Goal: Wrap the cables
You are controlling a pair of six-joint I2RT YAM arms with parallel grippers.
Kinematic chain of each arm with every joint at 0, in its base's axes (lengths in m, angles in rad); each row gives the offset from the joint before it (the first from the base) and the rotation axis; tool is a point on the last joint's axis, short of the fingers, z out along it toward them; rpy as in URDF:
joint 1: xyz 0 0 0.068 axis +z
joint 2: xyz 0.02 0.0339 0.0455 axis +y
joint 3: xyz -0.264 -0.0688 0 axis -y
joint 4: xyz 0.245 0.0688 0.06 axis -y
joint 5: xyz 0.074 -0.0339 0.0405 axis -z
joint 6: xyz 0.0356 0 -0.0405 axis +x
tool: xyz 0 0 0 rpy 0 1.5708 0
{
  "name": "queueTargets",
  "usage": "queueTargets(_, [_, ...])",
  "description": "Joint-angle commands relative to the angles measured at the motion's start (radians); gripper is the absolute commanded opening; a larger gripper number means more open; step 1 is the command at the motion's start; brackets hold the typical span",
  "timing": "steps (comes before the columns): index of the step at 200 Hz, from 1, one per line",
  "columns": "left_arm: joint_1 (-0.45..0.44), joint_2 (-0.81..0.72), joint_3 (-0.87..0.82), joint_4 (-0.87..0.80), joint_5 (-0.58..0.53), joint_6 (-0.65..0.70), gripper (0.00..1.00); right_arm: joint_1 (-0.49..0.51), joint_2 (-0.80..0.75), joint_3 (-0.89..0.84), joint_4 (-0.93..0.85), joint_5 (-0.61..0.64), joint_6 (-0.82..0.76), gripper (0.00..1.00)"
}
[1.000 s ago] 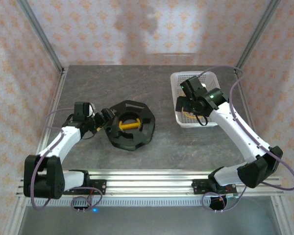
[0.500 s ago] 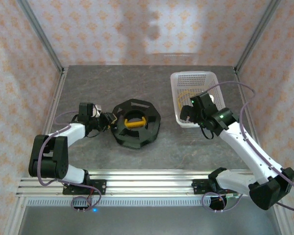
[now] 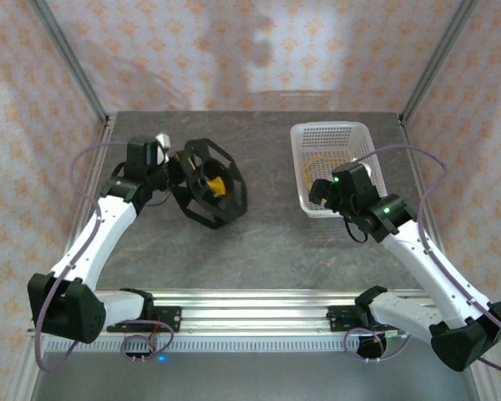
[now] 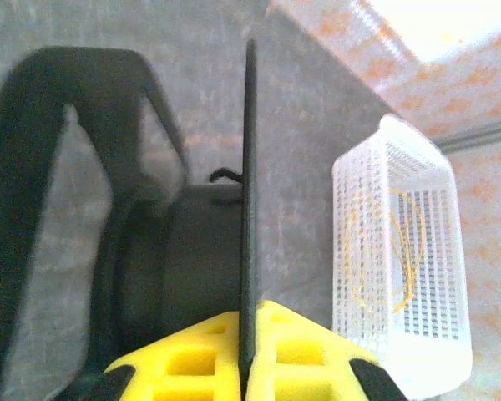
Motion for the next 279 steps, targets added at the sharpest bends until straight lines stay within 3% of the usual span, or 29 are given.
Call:
queueTargets(1, [-0.078,0.012,0.155,-0.25,-0.31,0.161,0.0,-0.003,-0.029,-0.034,0.036,0.007,0.024,0.99])
queueTargets(31, [-0.166,0.092,0.291,-0.338,-0.493,0.221,0.0,-0.003,-0.04,-0.052,0.039,0.017,0.028,0.99])
queueTargets(79, [-0.241,0.161,0.291,-0.252,-0.592,0.231,0.0,-0.003,-0.041,-0.066,0.044,0.025,0.033,0.99])
queueTargets(133, [-0.321,0.235,0.33,-0.281,-0.671,0.246,0.0,-0.003,-0.04,-0.07,0.04,0.03,0.034,0.99])
queueTargets(172, [-0.335,0.229,0.339,-0.286,-0.636,0.226,0.45,-0.003,-0.029,-0.065,0.044,0.03,0.036,0.99])
queueTargets(279, [-0.342,0.193,0.397,-0.327,-0.566,0.208,0.99,-0.015,0.004,-0.053,0.044,0.003,0.026,0.99])
